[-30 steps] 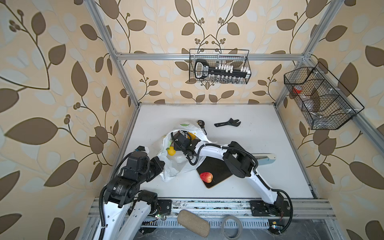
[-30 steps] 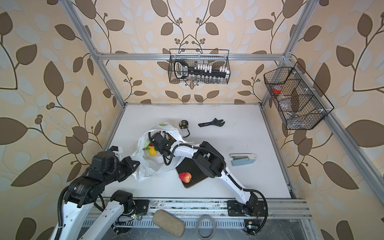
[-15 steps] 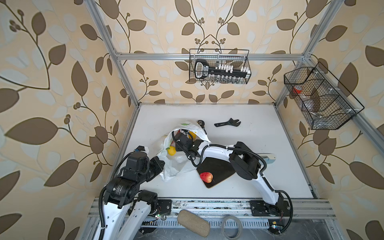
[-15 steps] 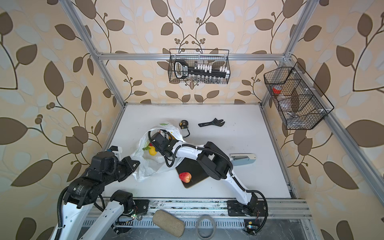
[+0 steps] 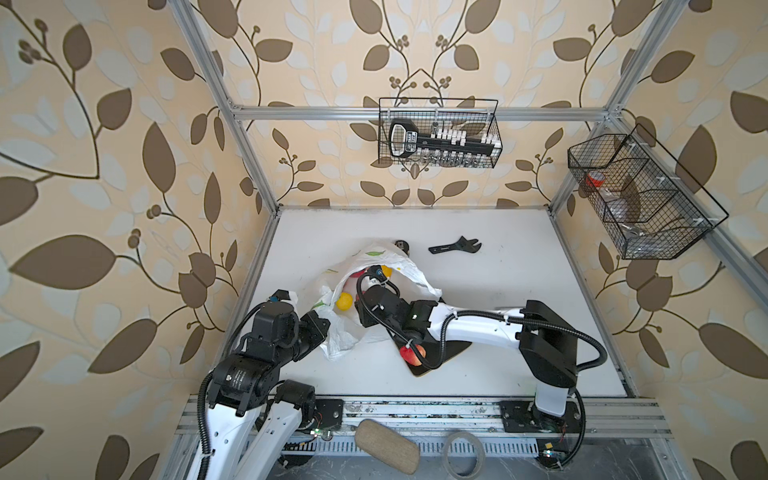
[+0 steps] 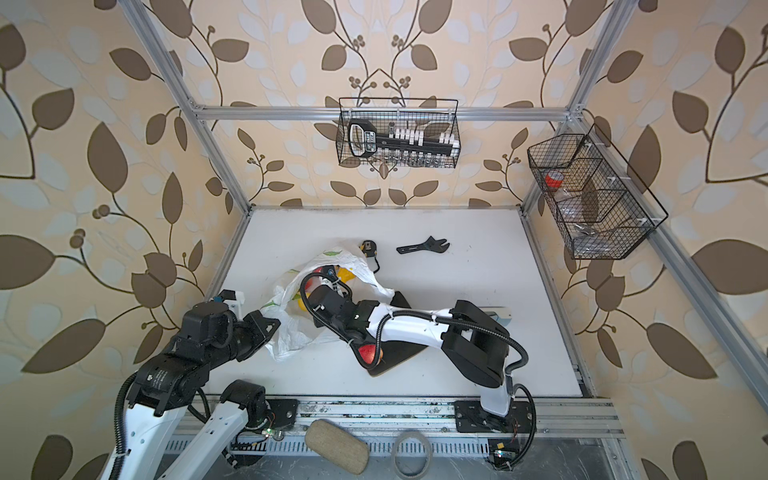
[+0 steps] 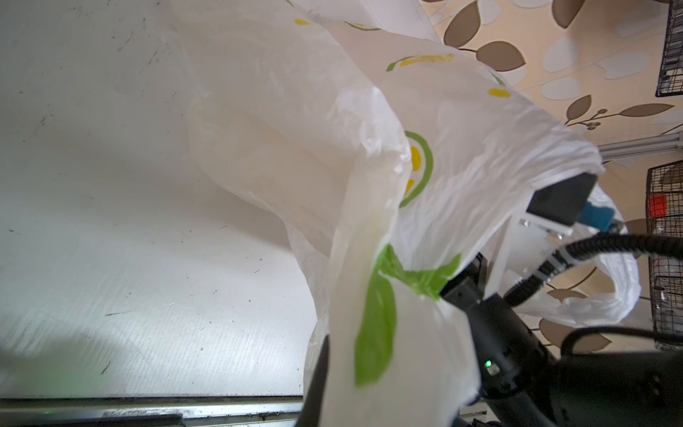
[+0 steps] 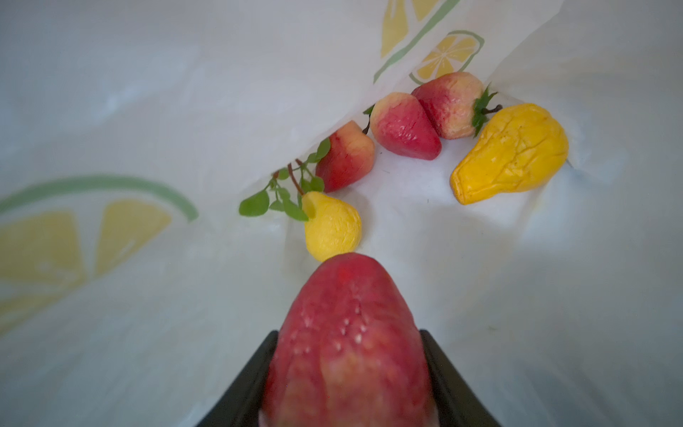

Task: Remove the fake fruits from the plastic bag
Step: 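Lift the strawberry out and lower it onto the black mat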

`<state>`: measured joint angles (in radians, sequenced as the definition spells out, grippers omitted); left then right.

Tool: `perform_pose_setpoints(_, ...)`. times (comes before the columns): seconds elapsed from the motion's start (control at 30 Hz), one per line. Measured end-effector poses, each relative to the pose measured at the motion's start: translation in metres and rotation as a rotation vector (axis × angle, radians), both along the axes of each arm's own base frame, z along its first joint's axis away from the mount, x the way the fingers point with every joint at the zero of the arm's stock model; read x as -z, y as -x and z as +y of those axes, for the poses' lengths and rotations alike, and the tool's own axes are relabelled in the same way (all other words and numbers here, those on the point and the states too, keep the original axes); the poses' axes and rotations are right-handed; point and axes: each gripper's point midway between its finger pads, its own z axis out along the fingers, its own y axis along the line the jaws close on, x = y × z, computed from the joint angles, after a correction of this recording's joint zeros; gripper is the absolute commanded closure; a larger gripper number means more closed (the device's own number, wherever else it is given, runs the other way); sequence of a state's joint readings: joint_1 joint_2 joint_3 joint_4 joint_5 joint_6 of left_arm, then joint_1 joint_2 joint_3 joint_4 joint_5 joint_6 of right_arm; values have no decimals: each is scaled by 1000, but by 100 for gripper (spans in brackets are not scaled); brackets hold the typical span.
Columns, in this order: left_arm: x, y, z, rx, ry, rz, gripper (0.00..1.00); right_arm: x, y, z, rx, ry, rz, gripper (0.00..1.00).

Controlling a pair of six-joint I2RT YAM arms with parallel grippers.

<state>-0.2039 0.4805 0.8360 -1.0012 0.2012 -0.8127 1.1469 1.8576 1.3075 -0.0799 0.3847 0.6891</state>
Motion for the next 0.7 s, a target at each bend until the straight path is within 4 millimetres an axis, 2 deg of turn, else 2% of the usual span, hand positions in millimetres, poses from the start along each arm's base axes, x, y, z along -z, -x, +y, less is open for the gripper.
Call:
perform_pose_setpoints(0.2, 1, -1, 0, 0, 0, 2, 100, -16, 51, -9, -109, 3, -34, 47)
perform_pose_setpoints(0.37, 1, -1, 0, 0, -1, 4, 100, -27, 92, -28, -188, -6, -55, 47)
perform_pose_setpoints(0.5, 2, -1, 0, 0, -1, 4, 100, -21, 110, -63, -201, 15, -55, 47)
perform_pose_setpoints(0.7, 2, -2, 0, 0, -1, 2, 100, -13, 115, -122, -137, 35, -53, 46)
